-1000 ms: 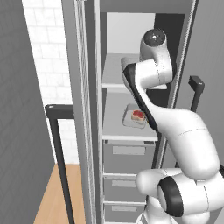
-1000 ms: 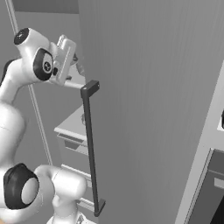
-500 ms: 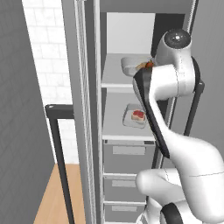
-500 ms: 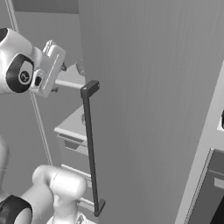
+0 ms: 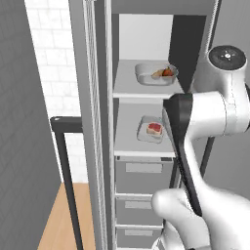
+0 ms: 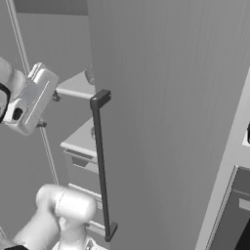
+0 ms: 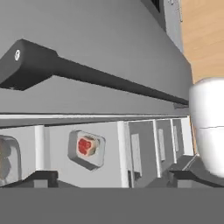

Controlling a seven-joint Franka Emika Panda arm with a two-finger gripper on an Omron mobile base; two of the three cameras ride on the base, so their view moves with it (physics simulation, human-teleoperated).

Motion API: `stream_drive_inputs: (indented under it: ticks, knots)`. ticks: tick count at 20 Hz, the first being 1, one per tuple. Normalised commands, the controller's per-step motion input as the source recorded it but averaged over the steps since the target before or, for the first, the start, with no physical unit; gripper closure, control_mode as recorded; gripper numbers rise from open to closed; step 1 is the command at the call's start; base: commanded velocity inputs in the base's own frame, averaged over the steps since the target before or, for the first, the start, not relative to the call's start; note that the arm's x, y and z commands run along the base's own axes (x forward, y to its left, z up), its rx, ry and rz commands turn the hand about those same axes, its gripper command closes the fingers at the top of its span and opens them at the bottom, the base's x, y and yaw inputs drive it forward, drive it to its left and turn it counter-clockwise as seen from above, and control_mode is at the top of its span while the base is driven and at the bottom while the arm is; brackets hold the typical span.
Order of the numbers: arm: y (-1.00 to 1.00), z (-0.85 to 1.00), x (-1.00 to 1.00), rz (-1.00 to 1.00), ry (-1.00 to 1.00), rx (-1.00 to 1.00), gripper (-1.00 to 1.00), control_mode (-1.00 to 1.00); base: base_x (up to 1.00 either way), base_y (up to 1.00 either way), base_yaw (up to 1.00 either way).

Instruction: Take the meat container that has the steak and place it on the second highest rack of the freezer. Then take the vegetable container that has the bell pepper and sweet potato and place it on the highest rack of the freezer.

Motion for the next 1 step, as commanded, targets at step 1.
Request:
stream_drive_inputs:
  ticks: [1]
  knots:
    - [0.00,-0.28,-0.91,0.00,0.05,0.00,-1.00,-1.00,0.00,0.00,0.00]
